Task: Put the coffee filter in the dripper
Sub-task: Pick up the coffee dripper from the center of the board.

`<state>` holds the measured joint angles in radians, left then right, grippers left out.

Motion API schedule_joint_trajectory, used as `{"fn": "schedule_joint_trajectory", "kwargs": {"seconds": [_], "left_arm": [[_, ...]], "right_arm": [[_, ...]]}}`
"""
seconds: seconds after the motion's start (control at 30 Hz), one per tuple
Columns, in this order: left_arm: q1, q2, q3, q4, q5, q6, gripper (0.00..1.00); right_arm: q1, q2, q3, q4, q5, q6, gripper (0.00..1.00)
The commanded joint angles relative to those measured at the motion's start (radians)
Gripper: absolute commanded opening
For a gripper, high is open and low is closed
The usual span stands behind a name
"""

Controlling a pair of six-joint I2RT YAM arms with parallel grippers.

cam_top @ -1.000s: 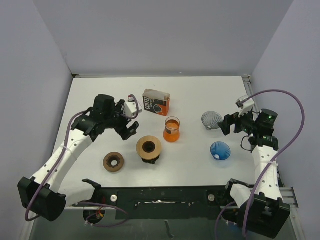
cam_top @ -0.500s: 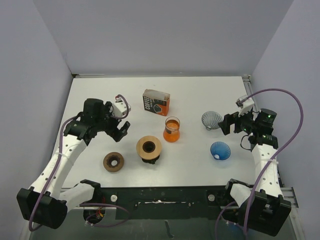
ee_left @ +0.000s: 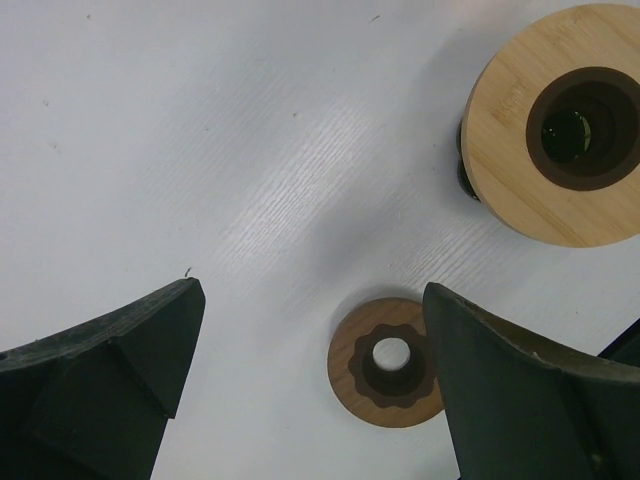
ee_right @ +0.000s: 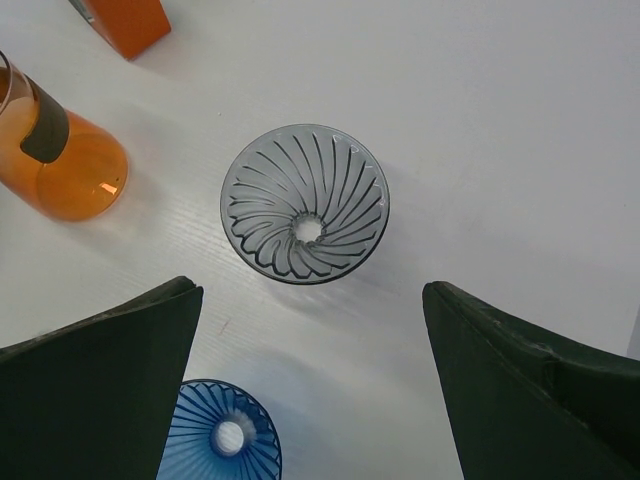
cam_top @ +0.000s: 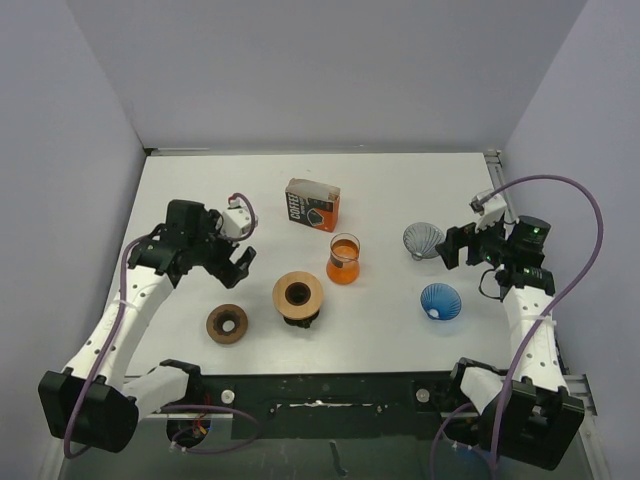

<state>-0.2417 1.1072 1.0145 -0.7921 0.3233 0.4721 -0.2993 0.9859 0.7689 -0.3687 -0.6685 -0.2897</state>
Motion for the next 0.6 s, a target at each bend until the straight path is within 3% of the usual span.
{"fn": "schedule_joint_trajectory", "kwargs": {"seconds": [0.0,0.43,0.57], "left_arm": [[0.006,0.008,-0.009,0.112,0.042,-0.043,0.9],[0.005,0.019,-0.016,0.177,0.076,-0.116,0.88],[0.005,0.029,-0.015,0.16,0.023,-0.131,0.87]], "right_arm": [[0.014,0.021,0.052,0.041,0.032,0.03,0.98],[0.1,0.081,0.085,0.037,0.133,0.041,1.0],[0.116,0.092,0.089,0.036,0.144,0.037,1.0]]}}
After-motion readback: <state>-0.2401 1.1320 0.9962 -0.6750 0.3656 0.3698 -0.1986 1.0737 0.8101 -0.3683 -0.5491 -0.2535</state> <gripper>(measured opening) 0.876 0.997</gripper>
